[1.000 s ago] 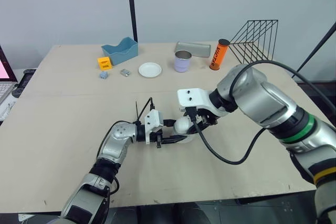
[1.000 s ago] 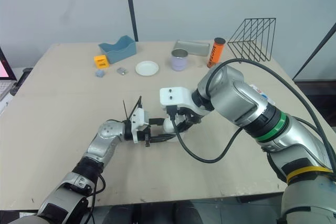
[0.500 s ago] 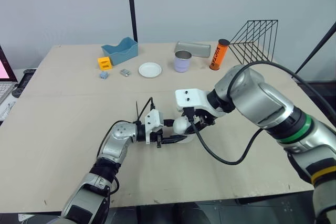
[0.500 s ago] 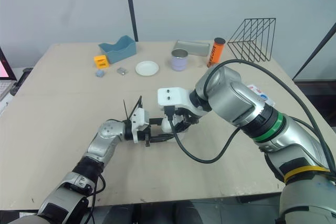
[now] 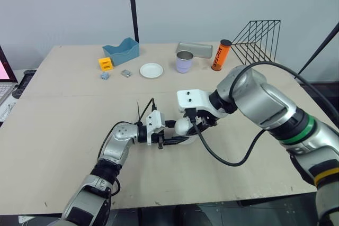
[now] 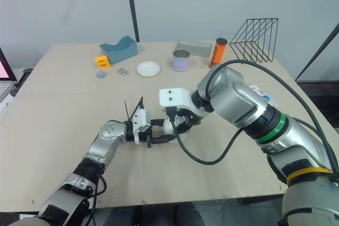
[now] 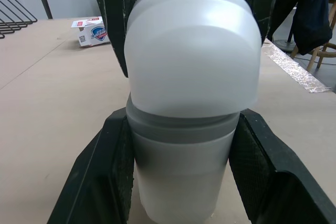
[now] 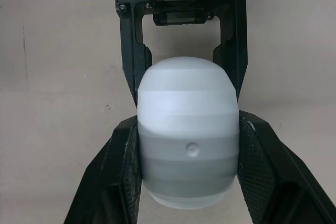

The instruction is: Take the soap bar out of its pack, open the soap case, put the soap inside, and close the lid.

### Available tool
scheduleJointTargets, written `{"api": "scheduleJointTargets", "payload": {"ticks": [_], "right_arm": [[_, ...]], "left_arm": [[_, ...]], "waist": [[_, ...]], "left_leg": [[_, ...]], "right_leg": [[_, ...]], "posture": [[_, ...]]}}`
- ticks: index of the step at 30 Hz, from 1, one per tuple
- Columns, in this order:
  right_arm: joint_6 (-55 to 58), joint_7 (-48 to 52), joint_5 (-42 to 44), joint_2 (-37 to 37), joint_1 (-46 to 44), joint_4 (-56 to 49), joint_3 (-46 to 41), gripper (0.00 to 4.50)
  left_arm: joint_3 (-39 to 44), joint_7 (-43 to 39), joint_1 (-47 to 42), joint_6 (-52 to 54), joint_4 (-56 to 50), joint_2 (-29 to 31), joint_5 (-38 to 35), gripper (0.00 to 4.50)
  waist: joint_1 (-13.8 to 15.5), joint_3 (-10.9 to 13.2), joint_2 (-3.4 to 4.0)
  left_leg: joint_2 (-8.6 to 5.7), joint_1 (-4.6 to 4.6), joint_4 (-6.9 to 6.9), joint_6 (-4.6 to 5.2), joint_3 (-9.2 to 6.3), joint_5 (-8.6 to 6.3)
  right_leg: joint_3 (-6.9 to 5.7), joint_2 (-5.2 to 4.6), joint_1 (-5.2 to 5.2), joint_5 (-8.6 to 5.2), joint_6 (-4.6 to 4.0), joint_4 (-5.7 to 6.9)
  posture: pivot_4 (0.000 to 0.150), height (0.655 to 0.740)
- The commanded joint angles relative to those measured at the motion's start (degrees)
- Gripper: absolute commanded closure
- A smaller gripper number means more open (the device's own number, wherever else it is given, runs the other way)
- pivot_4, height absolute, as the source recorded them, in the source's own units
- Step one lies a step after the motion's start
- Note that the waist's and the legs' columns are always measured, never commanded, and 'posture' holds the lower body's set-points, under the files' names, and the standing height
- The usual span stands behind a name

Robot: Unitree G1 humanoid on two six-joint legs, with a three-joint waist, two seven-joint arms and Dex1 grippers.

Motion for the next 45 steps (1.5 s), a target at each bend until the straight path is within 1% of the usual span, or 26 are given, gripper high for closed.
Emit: {"api": "scheduleJointTargets", "payload": {"ticks": [1, 20, 21, 22, 24, 26, 37, 45], "right_arm": [[-0.3, 0.5, -0.5, -0.6, 0.1, -0.3, 0.3, 2.63], [-0.6, 0.5, -0.1, -0.8, 0.3, -1.5, -0.2, 2.63], [-0.7, 0.5, -0.2, -0.8, 0.4, -1.5, -0.1, 2.13], [-0.7, 0.5, -0.2, -0.8, 0.4, -1.5, -0.1, 1.82], [-0.6, 0.3, -0.4, -0.7, 0.3, -1.3, 0.0, 1.05], [-0.4, 0.1, -0.5, -0.4, 0.2, -1.0, -0.1, 0.07], [0.2, -0.2, -0.2, -0.5, -0.8, -0.9, -1.0, 0.02], [1.7, 0.1, 1.3, -3.3, -1.3, -4.0, -4.6, 0.02]], "left_arm": [[-0.8, 0.0, -0.1, 0.4, 0.2, 0.0, 0.8, 2.51], [-0.9, -0.1, -0.1, 1.3, 0.0, 0.1, 0.7, 2.51], [-0.9, -0.1, -0.1, 1.3, 0.0, 0.1, 0.7, 2.51], [-0.9, -0.1, -0.1, 1.3, 0.0, 0.1, 0.7, 2.51], [-0.9, -0.2, -0.2, 1.2, 0.0, 0.1, 0.7, 2.51], [-0.9, -0.2, -0.2, 1.2, 0.1, 0.1, 0.7, 2.51], [-0.8, -0.3, 0.1, 1.3, -0.2, 0.2, 0.6, 2.51], [-0.8, -0.2, 0.2, 1.6, -0.3, 0.4, 0.5, 2.51]], "waist": [[0.0, 0.0, 0.0], [0.0, 0.0, 0.0], [0.0, 0.0, 0.0], [0.0, 0.0, 0.0], [0.0, 0.0, 0.0], [0.0, 0.0, 0.0], [0.0, 0.0, 0.0], [0.0, 0.0, 0.0]], "left_leg": [[0.0, 0.0, 0.0, 0.0, 0.0, 0.0], [0.0, 0.0, 0.0, 0.0, 0.0, 0.0], [0.0, 0.0, 0.0, 0.0, 0.0, 0.0], [0.0, 0.0, 0.0, 0.0, 0.0, 0.0], [0.0, 0.0, 0.0, 0.0, 0.0, 0.0], [0.0, 0.0, 0.0, 0.0, 0.0, 0.0], [0.0, 0.0, 0.0, 0.0, 0.0, 0.0], [0.0, 0.0, 0.0, 0.0, 0.0, 0.0]], "right_leg": [[0.0, 0.0, 0.0, 0.0, 0.0, 0.0], [0.0, 0.0, 0.0, 0.0, 0.0, 0.0], [0.0, 0.0, 0.0, 0.0, -0.01, 0.0], [0.0, 0.0, 0.0, 0.0, -0.01, 0.0], [-0.01, 0.0, 0.0, 0.0, 0.0, 0.0], [0.0, 0.0, 0.0, 0.0, 0.0, 0.0], [0.0, 0.0, -0.01, -0.01, -0.01, 0.0], [0.0, -0.01, -0.01, -0.01, -0.01, 0.0]], "posture": [[0.15, 0.7393], [0.15, 0.7393], [0.15, 0.7393], [0.15, 0.7393], [0.15, 0.7393], [0.15, 0.7393], [0.15, 0.7393], [0.15, 0.7393]]}}
